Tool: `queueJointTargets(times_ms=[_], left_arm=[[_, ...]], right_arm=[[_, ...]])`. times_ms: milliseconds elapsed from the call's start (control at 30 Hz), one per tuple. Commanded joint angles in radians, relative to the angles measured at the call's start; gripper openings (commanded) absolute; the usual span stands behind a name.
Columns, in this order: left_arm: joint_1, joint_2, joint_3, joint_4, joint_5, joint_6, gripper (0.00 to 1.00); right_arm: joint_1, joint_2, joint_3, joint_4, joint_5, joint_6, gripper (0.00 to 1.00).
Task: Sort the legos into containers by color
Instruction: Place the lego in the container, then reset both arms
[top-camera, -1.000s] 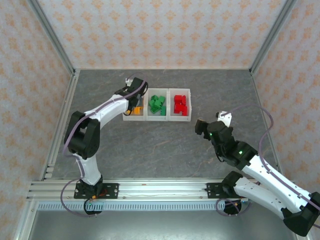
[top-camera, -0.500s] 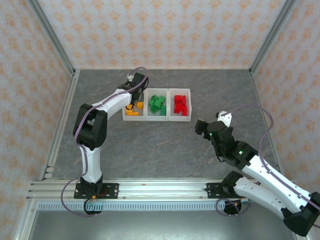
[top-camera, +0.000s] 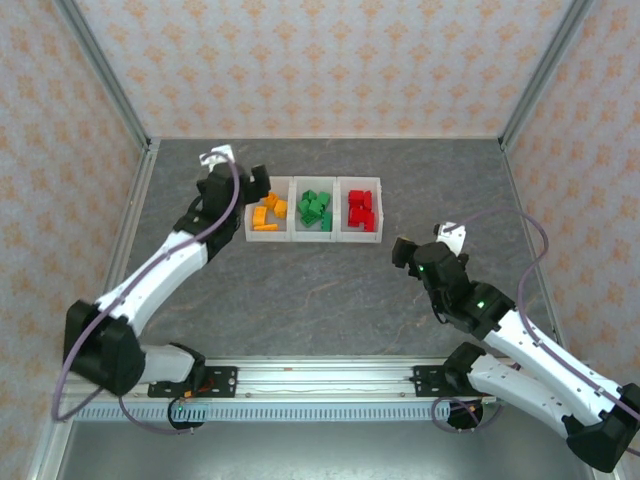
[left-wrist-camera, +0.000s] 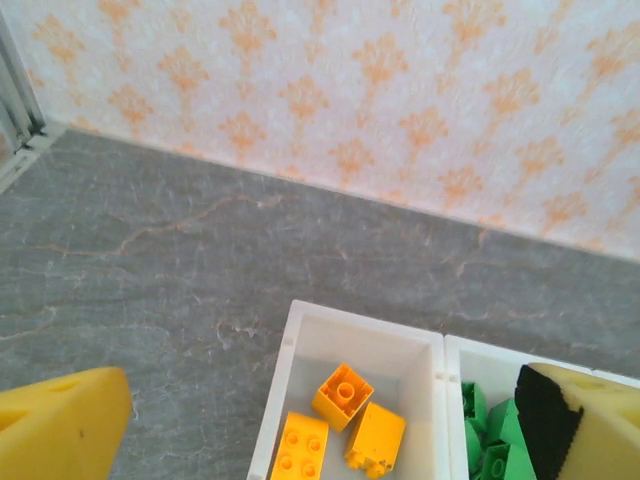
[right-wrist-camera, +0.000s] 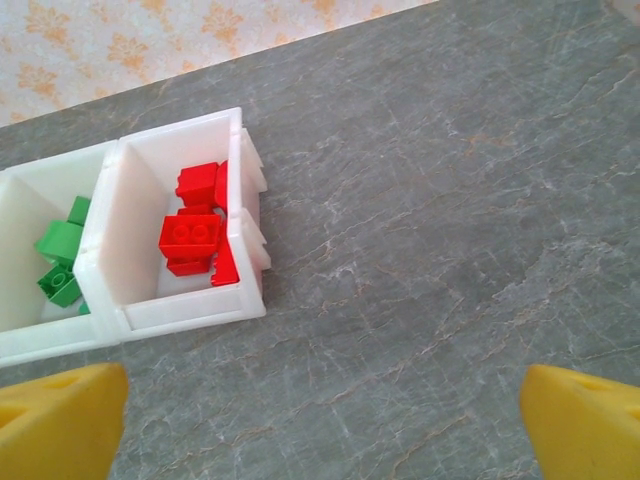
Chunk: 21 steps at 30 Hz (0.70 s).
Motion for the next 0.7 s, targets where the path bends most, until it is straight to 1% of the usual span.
queueJointTargets(times_ms=[0, 67, 133, 167, 200, 267, 300, 333, 433, 467, 500, 533, 633, 667], left_arm=[[0.007, -0.098, -0.165, 0.206, -0.021, -0.008, 0.99], [0.007, -0.180, -0.277, 0.277, -0.017, -0.023, 0.99], [0.007, -0.264, -0.403, 0.373, -0.020, -0.012, 0.99], [0.007, -0.299, -0.468, 0.437, -0.023, -0.003, 0.99], [0.008, -0.343, -0.539, 0.498, -0.051, -0.010, 0.99], [0.008, -0.420, -0.653, 0.567, -0.107, -0.054, 1.00], [0.009, -0.460, -0.697, 0.580, -0.109, -0.057, 0.99], [0.010, -0.497, -0.735, 0.586, -0.111, -0.065, 0.99], [0.010, -0.596, -0.834, 0.607, -0.133, -0.078, 0.99], [0.009, -0.623, -0.859, 0.622, -0.123, -0.060, 0.99], [0.010, -0.652, -0.886, 0.634, -0.116, -0.038, 0.99], [0.010, -0.673, -0.901, 0.636, -0.120, -0.018, 0.99], [0.010, -0.724, -0.921, 0.612, -0.132, 0.065, 0.99], [0.011, -0.735, -0.919, 0.601, -0.137, 0.087, 1.00]], right_arm=[[-0.004, 0.015, -0.028, 0.064, 0.111, -0.009, 1.00], [-0.004, 0.019, -0.074, 0.184, 0.127, -0.087, 1.00], [-0.004, 0.010, -0.160, 0.396, 0.156, -0.190, 1.00], [-0.004, 0.005, -0.211, 0.514, 0.174, -0.256, 1.00], [-0.004, -0.001, -0.273, 0.659, 0.186, -0.345, 1.00], [-0.006, 0.013, -0.391, 0.963, 0.232, -0.504, 1.00], [-0.019, 0.036, -0.447, 1.133, 0.223, -0.604, 1.00], [-0.050, 0.070, -0.477, 1.240, 0.190, -0.646, 1.00], [-0.206, 0.214, -0.467, 1.290, 0.106, -0.565, 1.00], [-0.241, 0.259, -0.481, 1.335, 0.087, -0.552, 1.00], [-0.277, 0.312, -0.494, 1.394, 0.094, -0.562, 1.00], [-0.303, 0.357, -0.505, 1.445, 0.100, -0.566, 1.00], [-0.395, 0.510, -0.555, 1.649, 0.063, -0.538, 1.00], [-0.397, 0.535, -0.541, 1.669, 0.085, -0.550, 1.00]])
